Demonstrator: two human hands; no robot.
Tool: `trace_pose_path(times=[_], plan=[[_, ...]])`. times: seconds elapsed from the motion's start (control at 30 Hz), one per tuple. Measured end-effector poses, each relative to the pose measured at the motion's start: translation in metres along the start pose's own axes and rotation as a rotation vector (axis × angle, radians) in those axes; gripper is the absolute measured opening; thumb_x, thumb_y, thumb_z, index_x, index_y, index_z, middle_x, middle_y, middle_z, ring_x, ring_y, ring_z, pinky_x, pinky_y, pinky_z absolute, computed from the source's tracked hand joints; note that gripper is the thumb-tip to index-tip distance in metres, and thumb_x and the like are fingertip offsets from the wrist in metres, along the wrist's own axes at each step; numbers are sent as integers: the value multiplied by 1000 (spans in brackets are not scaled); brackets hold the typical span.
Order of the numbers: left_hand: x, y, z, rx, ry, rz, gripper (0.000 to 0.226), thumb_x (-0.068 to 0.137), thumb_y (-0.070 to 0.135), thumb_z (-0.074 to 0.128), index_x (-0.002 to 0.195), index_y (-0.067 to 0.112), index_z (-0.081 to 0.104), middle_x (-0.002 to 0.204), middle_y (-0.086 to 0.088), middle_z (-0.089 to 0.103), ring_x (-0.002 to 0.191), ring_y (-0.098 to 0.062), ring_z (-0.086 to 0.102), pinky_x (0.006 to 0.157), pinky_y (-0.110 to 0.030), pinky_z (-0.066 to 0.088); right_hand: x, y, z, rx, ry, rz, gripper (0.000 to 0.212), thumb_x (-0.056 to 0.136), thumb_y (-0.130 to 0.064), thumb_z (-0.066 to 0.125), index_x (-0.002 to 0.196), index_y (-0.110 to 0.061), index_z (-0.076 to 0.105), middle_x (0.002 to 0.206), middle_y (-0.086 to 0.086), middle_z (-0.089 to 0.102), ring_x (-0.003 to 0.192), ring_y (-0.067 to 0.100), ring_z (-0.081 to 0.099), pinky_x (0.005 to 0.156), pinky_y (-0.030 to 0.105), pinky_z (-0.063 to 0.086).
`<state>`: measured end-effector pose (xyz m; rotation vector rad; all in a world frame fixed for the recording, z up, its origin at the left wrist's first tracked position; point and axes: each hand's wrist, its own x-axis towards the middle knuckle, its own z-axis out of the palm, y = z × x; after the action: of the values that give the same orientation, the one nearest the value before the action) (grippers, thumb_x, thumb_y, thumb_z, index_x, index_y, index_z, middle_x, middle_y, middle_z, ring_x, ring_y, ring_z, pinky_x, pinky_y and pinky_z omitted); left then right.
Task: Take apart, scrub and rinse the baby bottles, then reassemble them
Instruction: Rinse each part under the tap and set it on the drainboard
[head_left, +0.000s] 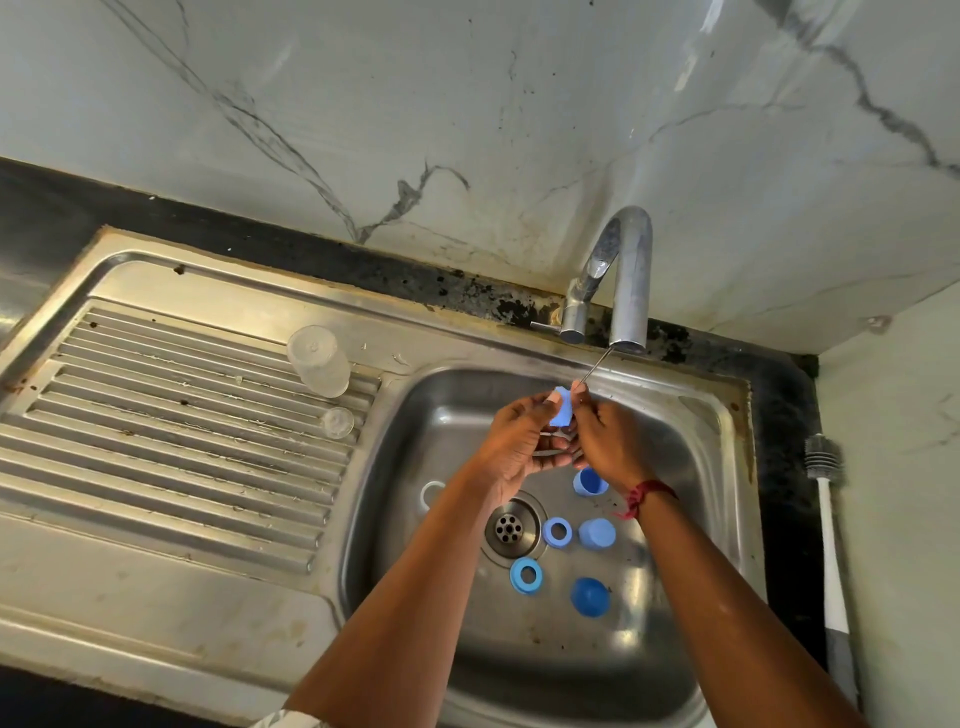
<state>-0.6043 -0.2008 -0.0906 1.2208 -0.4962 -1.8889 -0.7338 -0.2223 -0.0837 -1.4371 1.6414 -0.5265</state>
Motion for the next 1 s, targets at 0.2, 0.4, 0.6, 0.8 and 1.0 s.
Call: trace_pose_path(times=[0.2,0.4,0.6,0.8,1.0], plan=[[3,4,5,58,163,-19,49,95,52,59,114,7,65,77,-2,69,72,-16,66,70,-31,56,0,10,0,199,-115,-83,52,95,-9,61,141,-30,49,123,-1,65,111,14,64,92,33,55],[4,8,8,143,267,-33,67,95,63,48,99,0,72,62,-2,63,56,-13,58,62,-28,52,-4,5,-2,192,-6,-142,36,82,-14,78,114,-20,65,96,-8,71,84,-1,67,75,19,56],[2,9,10,129,257,-22,42,100,47,53,89,10,69,74,-6,67,65,-16,63,61,-29,51,-1,7,-1,103,198,-189,33,74,-21,86,100,-21,66,98,-6,67,90,6,64,73,8,48],[-1,8,9,135,251,35,9,98,6,56,96,12,63,78,-4,65,62,-12,57,56,-24,44,2,10,-3,14,288,-236,54,74,-10,85,123,-12,64,114,3,64,101,16,62,87,23,54],[-5,9,12,194,151,50,18,100,8,54,113,12,67,81,1,68,69,-7,62,68,-26,46,1,10,-1,-8,266,-267,43,72,-4,85,111,-12,68,107,1,63,94,19,64,81,18,53]])
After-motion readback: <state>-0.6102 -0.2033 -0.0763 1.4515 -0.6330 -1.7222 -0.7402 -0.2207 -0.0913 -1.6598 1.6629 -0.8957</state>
